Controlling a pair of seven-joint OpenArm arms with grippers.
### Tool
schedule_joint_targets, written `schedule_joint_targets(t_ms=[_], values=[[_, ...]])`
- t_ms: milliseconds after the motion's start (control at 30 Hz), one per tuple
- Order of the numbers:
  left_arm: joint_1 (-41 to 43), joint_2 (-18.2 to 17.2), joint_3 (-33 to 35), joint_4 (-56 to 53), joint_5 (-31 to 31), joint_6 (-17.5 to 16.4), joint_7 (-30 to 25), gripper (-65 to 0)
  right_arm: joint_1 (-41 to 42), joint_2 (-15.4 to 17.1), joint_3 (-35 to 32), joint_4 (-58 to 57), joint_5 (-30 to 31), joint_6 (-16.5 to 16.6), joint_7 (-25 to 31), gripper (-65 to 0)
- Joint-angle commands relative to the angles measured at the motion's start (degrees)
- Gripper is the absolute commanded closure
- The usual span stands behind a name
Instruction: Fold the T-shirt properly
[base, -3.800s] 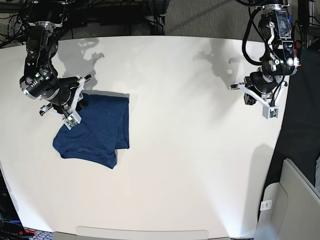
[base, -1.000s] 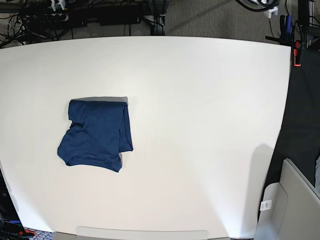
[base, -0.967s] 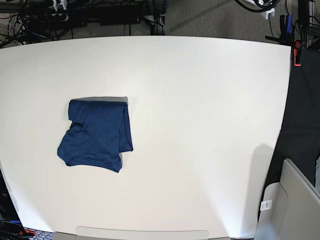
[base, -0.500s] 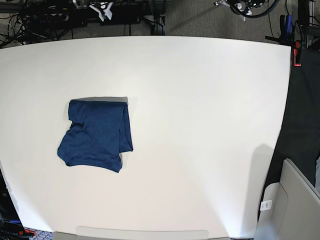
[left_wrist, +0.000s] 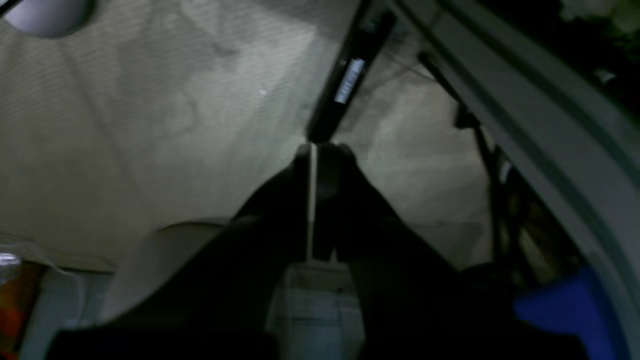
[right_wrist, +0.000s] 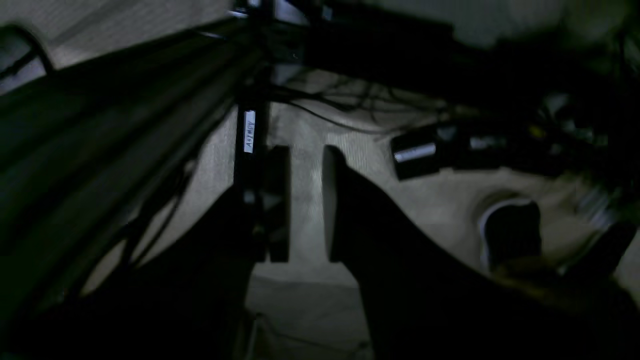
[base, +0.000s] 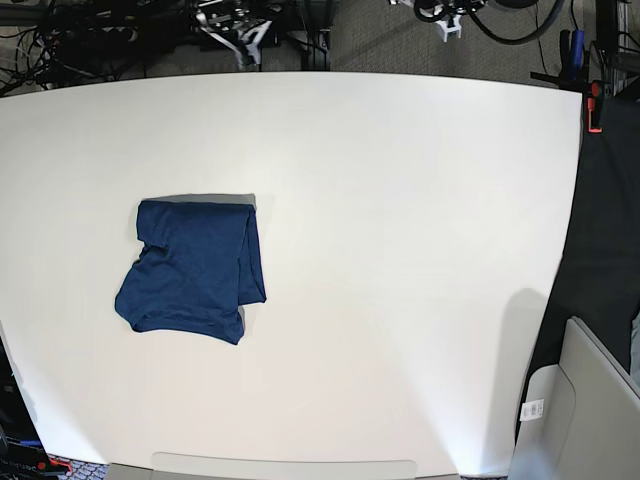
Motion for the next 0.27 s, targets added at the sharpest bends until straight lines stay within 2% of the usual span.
schedule_joint_targets(t_ms=[0,100,233], values=[[0.29,0.9,0.21,-0.4,-0.08,-0.15,-0.42,-0.3,-0.3,-0.1,-0.08,0.02,0.16,-1.04,0.42,-10.5],[0.2,2.75,0.21,-1.1,-0.08,-0.15,-2.0,-0.3,-1.54,-0.98,0.1,0.02,0.16,-2.45,0.51,-10.5],[0.2,3.1,0.21,-1.1,-0.08,-0.15,-3.23,-0.3,-2.68,-1.77,0.18,0.11,0.25,-2.62,0.6,-10.4]])
